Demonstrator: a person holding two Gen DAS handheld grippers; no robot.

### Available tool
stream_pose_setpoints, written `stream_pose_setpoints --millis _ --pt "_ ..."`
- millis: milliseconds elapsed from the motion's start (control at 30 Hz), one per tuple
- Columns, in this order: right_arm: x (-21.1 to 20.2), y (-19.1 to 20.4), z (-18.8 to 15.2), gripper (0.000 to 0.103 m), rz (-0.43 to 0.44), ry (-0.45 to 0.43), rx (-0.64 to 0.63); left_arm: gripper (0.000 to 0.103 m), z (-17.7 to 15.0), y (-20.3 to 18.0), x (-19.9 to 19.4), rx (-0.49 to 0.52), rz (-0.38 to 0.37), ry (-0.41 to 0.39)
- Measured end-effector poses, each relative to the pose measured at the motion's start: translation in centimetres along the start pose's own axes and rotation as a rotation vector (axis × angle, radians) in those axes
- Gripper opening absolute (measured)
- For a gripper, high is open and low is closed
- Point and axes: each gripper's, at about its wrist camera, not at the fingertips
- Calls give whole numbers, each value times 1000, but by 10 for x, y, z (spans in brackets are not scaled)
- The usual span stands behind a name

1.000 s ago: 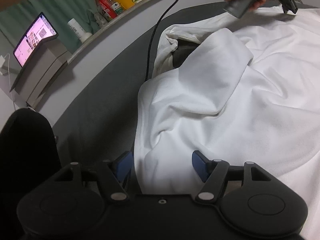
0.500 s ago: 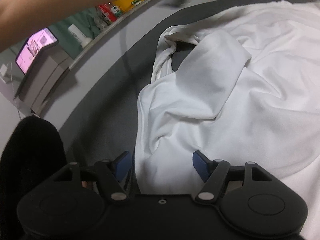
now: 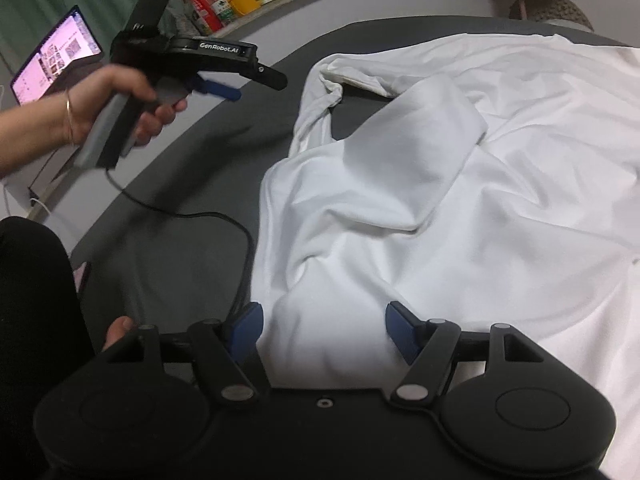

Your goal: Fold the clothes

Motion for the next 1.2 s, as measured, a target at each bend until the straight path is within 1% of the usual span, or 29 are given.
stream_pose_setpoints --millis 33,67,100,167,233,267,300,367,400,433,467,500,600,667,700,733,833,867,900,933,1000,1167,1200 --pt "0 -1 -1 67 -3 0 7 102 -5 3 3 -34 -15 -12" --pt "0 -1 -1 67 -6 1 8 102 -7 0 10 -51 -21 -26" --pt "0 -1 -2 67 -8 1 10 99 -7 -6 16 -53 -19 -44" --pt "1 0 -2 67 -14 4 6 99 -6 -17 27 -50 17 -76" --pt "2 0 -2 67 -20 8 -6 99 -7 -24 30 -82 59 -146" --pt "3 1 -1 67 -18 8 -9 99 -9 -20 29 -139 87 -212" --pt "4 1 -1 68 -16 8 -12 99 -10 -14 25 -205 78 -260" --pt "5 0 -1 68 -11 9 -15 99 -8 4 26 -338 12 -307" --pt "5 0 -1 69 -9 9 -16 93 -6 7 29 -346 4 -306" --pt "6 0 -1 70 -7 9 -18 77 -3 10 32 -351 -2 -302" --pt "6 1 0 71 -5 10 -19 69 1 10 37 -323 7 -278" --pt "6 1 0 71 -3 10 -21 64 2 11 41 -320 -6 -259" --pt "7 2 1 73 2 11 -26 64 3 13 51 -336 -48 -225" --pt "8 2 1 73 5 12 -29 64 5 11 59 -327 -65 -208" --pt "8 2 1 73 7 13 -31 59 4 10 62 -314 -60 -197" --pt "8 2 2 73 9 13 -32 48 4 8 66 -301 -56 -186" --pt "8 2 1 73 6 13 -34 34 4 4 76 -262 -43 -153" --pt "7 2 1 73 5 13 -36 29 4 5 76 -260 -53 -154" --pt "7 3 1 73 3 13 -38 10 5 5 75 -258 -64 -155" --pt "7 3 1 73 1 13 -39 3 6 5 74 -257 -73 -156" --pt "6 3 0 73 0 13 -39 3 10 4 72 -251 -88 -158" --pt "6 2 -1 73 -1 12 -34 3 34 1 46 1 68 -160" --pt "6 2 -1 73 -2 12 -35 3 43 5 42 29 104 -135"
Point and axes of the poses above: each gripper's, at about its wrist camera, not at the fingertips, and x roughly the way its jaws point, y to its left, z to its top, and after that the axes turned 8 degrees about y, right-handed
